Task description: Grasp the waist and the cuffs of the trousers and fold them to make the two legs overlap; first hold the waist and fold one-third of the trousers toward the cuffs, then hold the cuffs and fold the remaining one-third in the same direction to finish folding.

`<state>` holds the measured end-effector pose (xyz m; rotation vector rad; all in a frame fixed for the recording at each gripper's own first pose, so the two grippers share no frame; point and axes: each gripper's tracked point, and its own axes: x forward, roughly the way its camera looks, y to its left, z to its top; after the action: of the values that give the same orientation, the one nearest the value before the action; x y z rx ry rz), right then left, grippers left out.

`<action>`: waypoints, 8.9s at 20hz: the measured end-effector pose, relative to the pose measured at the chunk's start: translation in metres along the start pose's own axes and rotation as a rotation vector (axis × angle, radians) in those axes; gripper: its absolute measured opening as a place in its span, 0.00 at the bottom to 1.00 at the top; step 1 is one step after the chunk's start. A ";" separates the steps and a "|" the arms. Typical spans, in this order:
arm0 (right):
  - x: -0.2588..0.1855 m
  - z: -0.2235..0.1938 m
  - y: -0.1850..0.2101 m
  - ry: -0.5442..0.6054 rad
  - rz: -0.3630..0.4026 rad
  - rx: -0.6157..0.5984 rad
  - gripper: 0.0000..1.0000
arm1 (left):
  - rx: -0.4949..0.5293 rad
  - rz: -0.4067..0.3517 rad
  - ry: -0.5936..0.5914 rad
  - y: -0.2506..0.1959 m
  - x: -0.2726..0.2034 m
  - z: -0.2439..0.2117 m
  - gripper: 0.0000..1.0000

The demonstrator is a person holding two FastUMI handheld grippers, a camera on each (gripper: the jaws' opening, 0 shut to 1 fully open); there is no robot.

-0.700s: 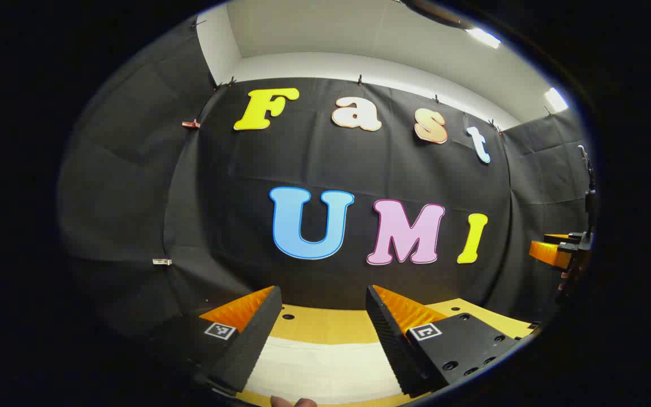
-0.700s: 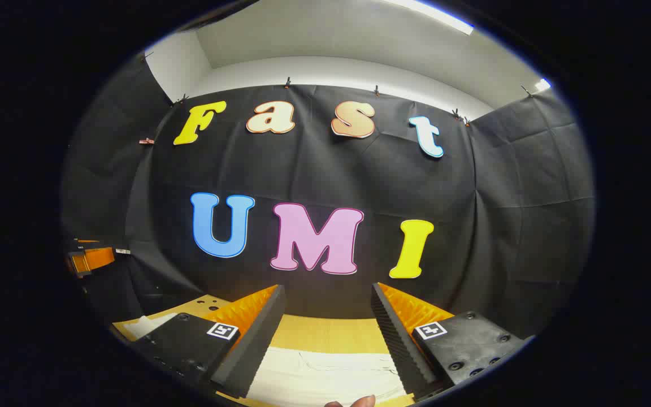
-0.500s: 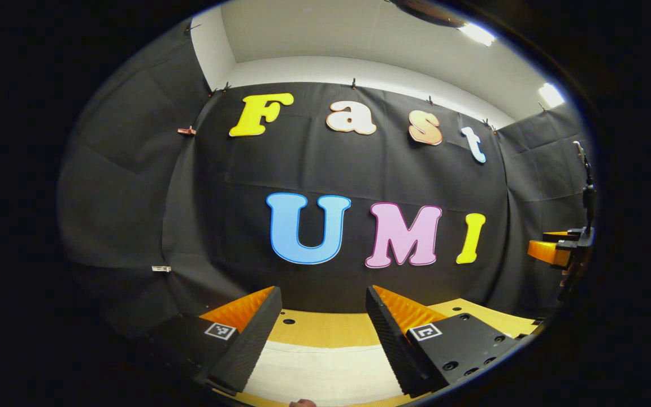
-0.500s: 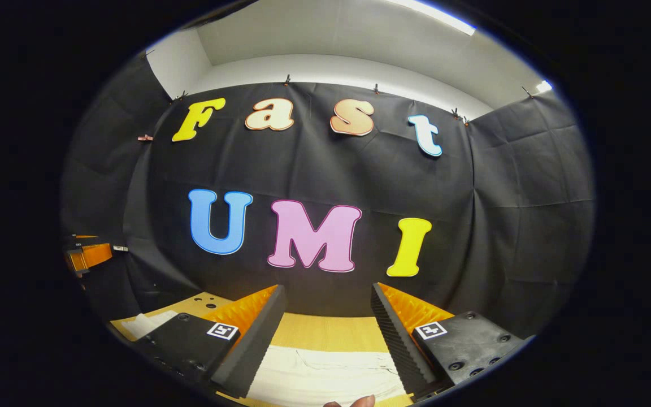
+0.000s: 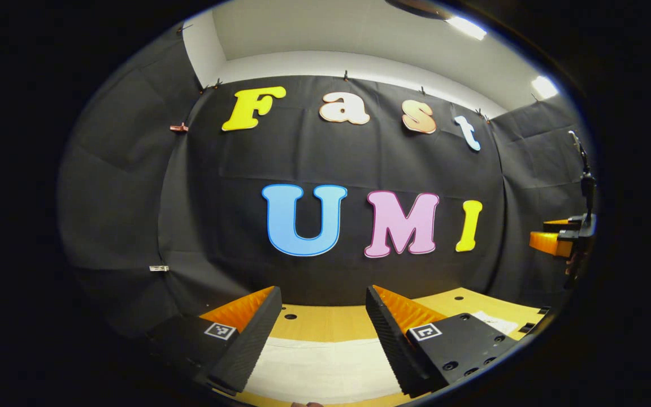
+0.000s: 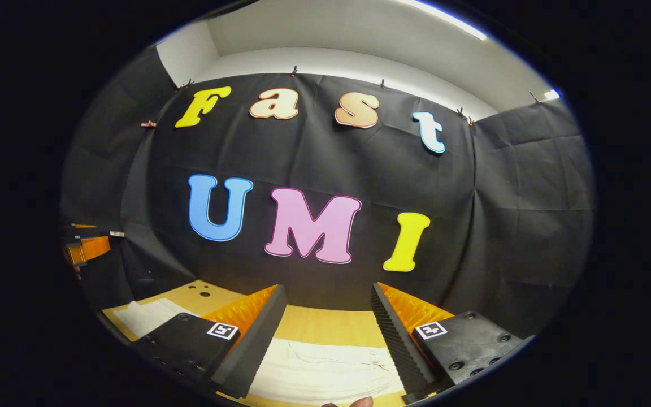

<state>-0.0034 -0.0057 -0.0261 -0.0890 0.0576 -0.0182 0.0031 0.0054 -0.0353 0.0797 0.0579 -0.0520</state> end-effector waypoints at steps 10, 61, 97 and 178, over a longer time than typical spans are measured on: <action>-0.022 -0.106 -0.041 0.214 -0.007 -0.381 0.97 | 0.450 -0.148 0.160 0.046 -0.002 -0.115 0.96; 0.022 -0.453 -0.081 0.705 0.722 -1.201 0.27 | 1.463 -0.583 0.904 0.121 0.059 -0.401 0.07; 0.188 -0.359 -0.084 0.767 0.472 -0.701 0.06 | 0.685 -0.170 1.087 0.106 0.144 -0.308 0.05; 0.153 -0.437 -0.143 0.804 -0.454 0.934 0.05 | -0.820 0.347 0.814 0.089 0.061 -0.352 0.96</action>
<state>0.1219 -0.1902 -0.4570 0.8490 0.8211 -0.5307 0.0487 0.1200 -0.3824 -0.7163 0.8688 0.3565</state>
